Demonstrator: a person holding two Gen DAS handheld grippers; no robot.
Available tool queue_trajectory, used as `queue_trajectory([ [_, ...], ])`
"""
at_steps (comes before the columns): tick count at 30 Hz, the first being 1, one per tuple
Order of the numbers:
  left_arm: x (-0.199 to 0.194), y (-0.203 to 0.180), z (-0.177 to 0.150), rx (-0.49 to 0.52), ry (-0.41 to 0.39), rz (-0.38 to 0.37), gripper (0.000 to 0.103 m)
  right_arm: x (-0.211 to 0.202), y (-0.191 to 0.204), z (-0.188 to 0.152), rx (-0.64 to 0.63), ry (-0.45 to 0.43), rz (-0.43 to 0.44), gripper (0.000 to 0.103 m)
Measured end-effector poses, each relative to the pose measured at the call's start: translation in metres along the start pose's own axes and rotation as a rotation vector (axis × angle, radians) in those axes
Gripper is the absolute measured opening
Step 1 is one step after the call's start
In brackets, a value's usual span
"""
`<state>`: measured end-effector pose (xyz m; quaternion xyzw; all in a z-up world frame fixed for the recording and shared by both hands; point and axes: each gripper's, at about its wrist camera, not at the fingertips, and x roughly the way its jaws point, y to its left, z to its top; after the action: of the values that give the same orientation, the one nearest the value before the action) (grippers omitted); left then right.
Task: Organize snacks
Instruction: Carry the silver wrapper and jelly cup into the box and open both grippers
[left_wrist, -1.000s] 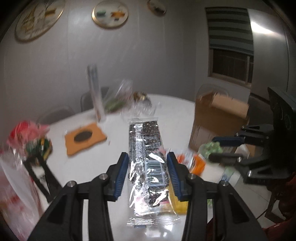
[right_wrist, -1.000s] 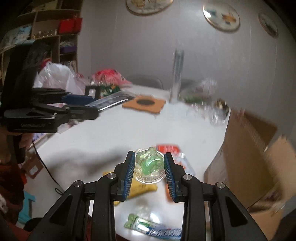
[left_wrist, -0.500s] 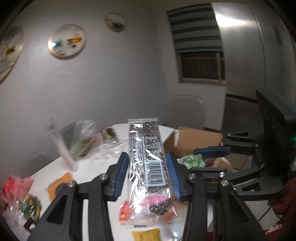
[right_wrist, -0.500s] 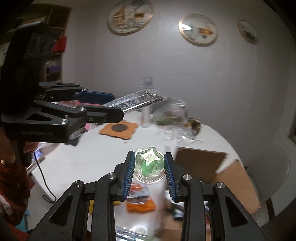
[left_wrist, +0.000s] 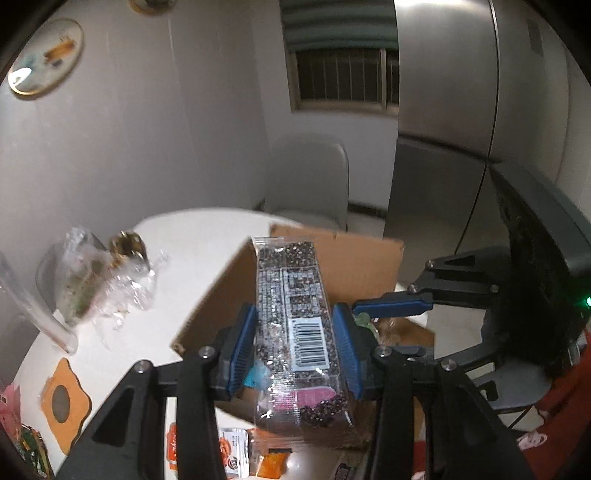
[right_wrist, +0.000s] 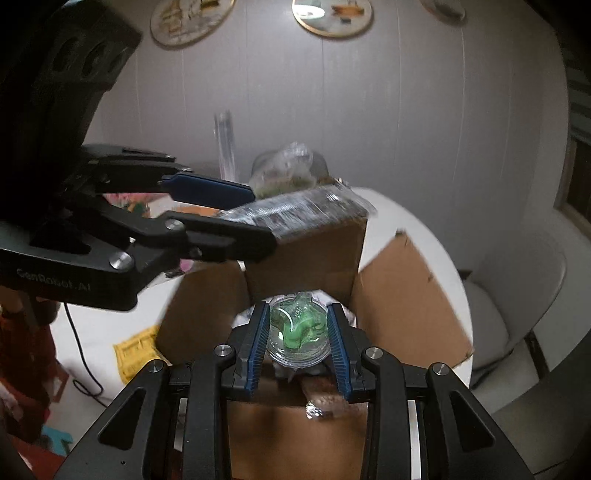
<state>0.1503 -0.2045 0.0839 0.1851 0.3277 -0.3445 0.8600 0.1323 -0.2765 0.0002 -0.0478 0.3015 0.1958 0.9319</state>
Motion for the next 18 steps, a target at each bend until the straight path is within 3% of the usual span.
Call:
queue_trajectory([
  [7, 0.044, 0.004, 0.004, -0.003, 0.139, -0.018, 0.040, 0.032, -0.012, -0.003, -0.005, 0.077, 0.018, 0.028],
  [18, 0.073, 0.009, -0.003, 0.010, 0.235, 0.008, 0.040, 0.066, -0.021, 0.003, -0.010, 0.152, 0.032, 0.028],
])
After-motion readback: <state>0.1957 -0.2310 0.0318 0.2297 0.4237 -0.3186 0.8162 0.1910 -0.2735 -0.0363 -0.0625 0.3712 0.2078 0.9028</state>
